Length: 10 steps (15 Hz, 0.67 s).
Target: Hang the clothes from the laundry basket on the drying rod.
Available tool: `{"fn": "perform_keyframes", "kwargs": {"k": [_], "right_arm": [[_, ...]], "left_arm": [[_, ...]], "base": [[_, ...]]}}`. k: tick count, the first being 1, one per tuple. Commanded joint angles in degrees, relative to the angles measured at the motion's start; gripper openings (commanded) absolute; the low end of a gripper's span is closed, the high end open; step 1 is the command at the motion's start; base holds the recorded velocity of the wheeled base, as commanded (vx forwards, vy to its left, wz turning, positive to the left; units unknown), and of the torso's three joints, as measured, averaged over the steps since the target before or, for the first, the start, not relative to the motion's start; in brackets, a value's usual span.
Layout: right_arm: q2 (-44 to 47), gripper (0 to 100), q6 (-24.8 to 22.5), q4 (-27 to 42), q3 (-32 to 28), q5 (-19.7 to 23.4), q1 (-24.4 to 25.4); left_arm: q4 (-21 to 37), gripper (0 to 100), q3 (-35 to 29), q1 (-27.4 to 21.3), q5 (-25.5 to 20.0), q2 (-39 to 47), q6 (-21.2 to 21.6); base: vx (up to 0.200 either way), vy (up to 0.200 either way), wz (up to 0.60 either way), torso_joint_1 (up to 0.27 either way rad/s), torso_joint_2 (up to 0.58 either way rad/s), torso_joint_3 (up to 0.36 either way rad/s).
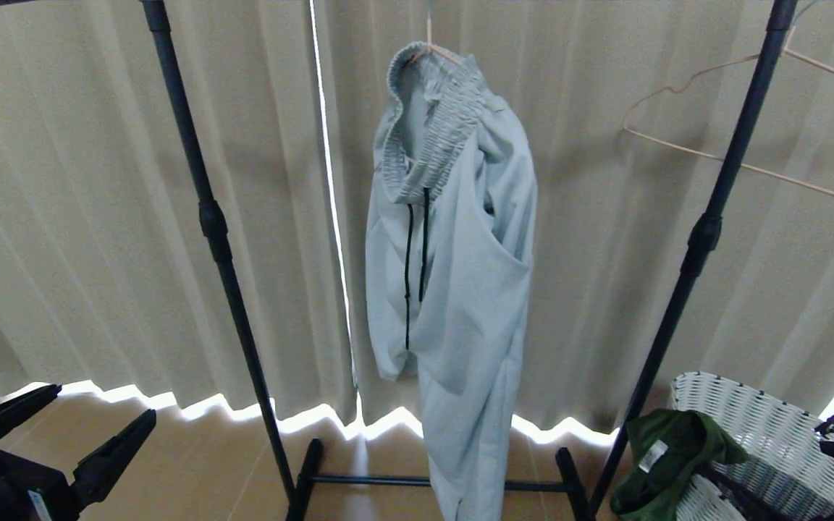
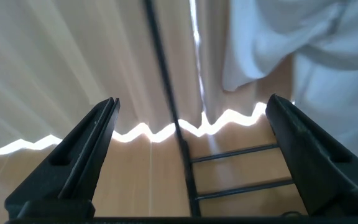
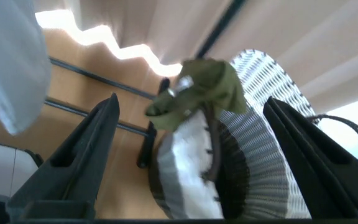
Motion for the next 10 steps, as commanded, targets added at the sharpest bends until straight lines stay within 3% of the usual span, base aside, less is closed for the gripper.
{"fn": "perform_keyframes", "kwargs": {"k": [1, 10], "right_arm": [[0.2, 100, 0.0, -0.1, 0.0, 0.0, 0.0], [0.0, 100, -0.1, 0.0, 0.2, -0.1, 0.0]], "left_arm": [[-0.1, 100, -0.1, 0.0, 0.0, 0.1, 0.0], [0.0, 100, -0.6, -1.4, 0.0, 0.8, -0.1]], "base": [[0.000, 0.000, 0.00, 0.000, 0.00, 0.000], [0.000, 0.000, 0.00, 0.000, 0.00, 0.000]]}}
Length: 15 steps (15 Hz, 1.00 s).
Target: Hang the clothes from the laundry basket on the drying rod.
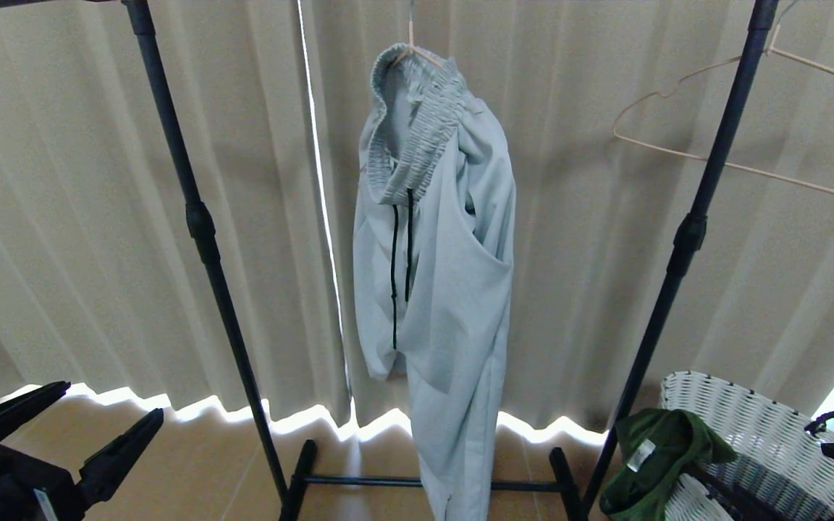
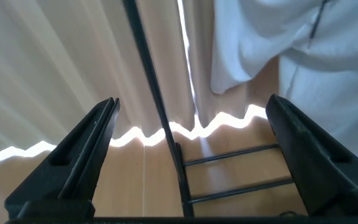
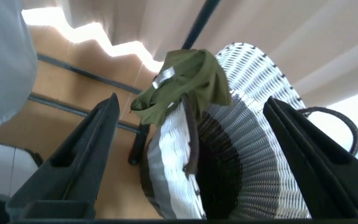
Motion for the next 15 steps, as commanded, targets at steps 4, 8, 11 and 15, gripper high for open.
{"fn": "perform_keyframes", "kwargs": {"k": [4, 8, 11, 15], "right_arm": [[0.0, 100, -0.4, 0.2, -2.7, -0.1, 0.0], [1.4, 100, -0.6, 0.9, -3.6, -0.3, -1.4], [5.7, 100, -2.5, 1.0, -4.5, -0.2, -4.1], [9.7, 100, -7.6, 5.4, -7.7, -0.1, -7.2]], "left_arm": [[0.0, 100, -0.5, 0.1, 0.1, 0.4, 0.0], [0.0, 100, -0.6, 0.1, 0.1, 0.2, 0.2], [0.0, 100, 0.0, 0.0, 0.1, 0.2, 3.4], [-0.1, 100, 0.0, -0.1, 0.1, 0.1, 3.7]], "base": [[0.200, 0.000, 0.00, 0.001, 0.00, 0.001], [0.200, 0.000, 0.00, -0.004, 0.00, -0.001], [0.067, 0.000, 0.00, 0.001, 0.00, 0.002], [0.000, 0.000, 0.00, 0.000, 0.00, 0.000]]}}
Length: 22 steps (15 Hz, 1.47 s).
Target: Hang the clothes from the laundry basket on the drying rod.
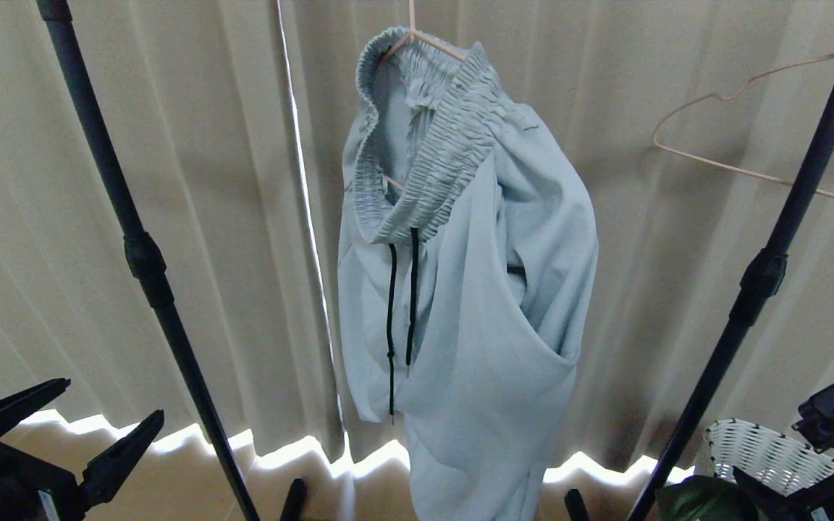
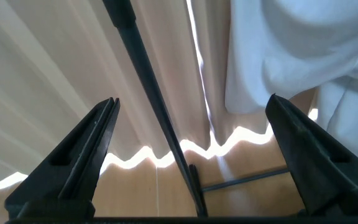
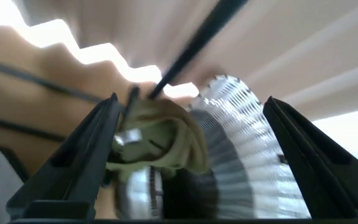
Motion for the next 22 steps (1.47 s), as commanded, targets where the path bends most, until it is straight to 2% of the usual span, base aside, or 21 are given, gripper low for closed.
{"fn": "perform_keyframes", "kwargs": {"k": [1, 6, 9, 13, 18, 22], "right_arm": [[3.7, 100, -0.7, 1.4, -1.9, 0.1, -1.5], [17.2, 100, -0.7, 3.2, -6.7, 0.0, -3.2], [22.7, 100, -1.0, 3.3, -7.4, -0.3, -7.6], [23.1, 100, -7.5, 3.3, -5.5, 0.0, -15.3], [22.6, 100, -7.2, 2.8, -3.7, 4.2, -15.4], [27.7, 100, -7.1, 2.2, -4.2, 3.7, -17.3]], "left_arm": [[0.0, 100, 0.0, 0.0, 0.0, 0.0, 0.0], [0.0, 100, 0.2, 0.0, -0.1, 0.2, -0.1], [0.0, 100, 0.2, 0.0, -0.1, 0.2, -0.2], [0.0, 100, 0.2, 0.0, -0.1, 0.4, -0.2], [0.1, 100, 0.4, 0.0, -0.1, 0.9, -0.1], [0.1, 100, 0.4, 0.0, -0.1, 0.9, -0.1]], "base": [[0.000, 0.000, 0.00, 0.000, 0.00, 0.000], [0.000, 0.000, 0.00, 0.000, 0.00, 0.000], [0.000, 0.000, 0.00, 0.000, 0.00, 0.000], [0.000, 0.000, 0.00, 0.000, 0.00, 0.000], [0.000, 0.000, 0.00, 0.000, 0.00, 0.000], [0.000, 0.000, 0.00, 0.000, 0.00, 0.000]]}}
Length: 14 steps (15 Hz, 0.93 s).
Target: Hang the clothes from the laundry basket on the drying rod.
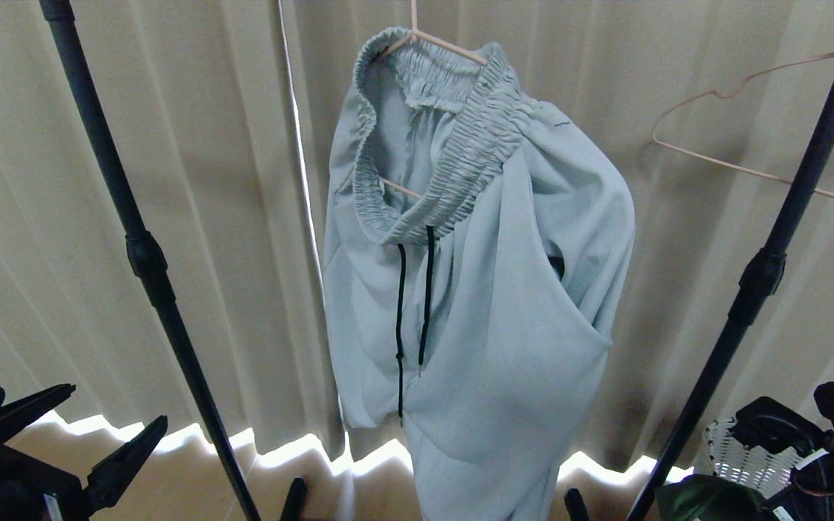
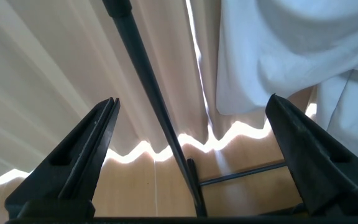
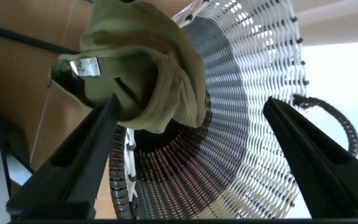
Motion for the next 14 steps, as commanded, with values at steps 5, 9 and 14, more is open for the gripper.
{"fn": "perform_keyframes", "kwargs": {"k": [5, 9, 14], "right_arm": [[9.1, 100, -0.1, -6.4, -0.7, -0.4, -3.0], [9.9, 0, -0.1, -7.6, -0.6, -0.2, -3.0], [4.1, 0, 0.0, -7.3, 0.3, 0.5, -1.4]], "left_arm": [[-0.1, 100, -0.1, 0.0, 0.1, -0.1, 0.0], [-0.1, 100, -0.3, 0.0, 0.1, -0.4, -0.1], [-0.2, 100, -0.3, 0.2, 0.1, -1.2, -0.1]], "base": [[0.000, 0.000, 0.00, 0.000, 0.00, 0.000], [0.000, 0.000, 0.00, 0.000, 0.00, 0.000], [0.000, 0.000, 0.00, 0.000, 0.00, 0.000]]}}
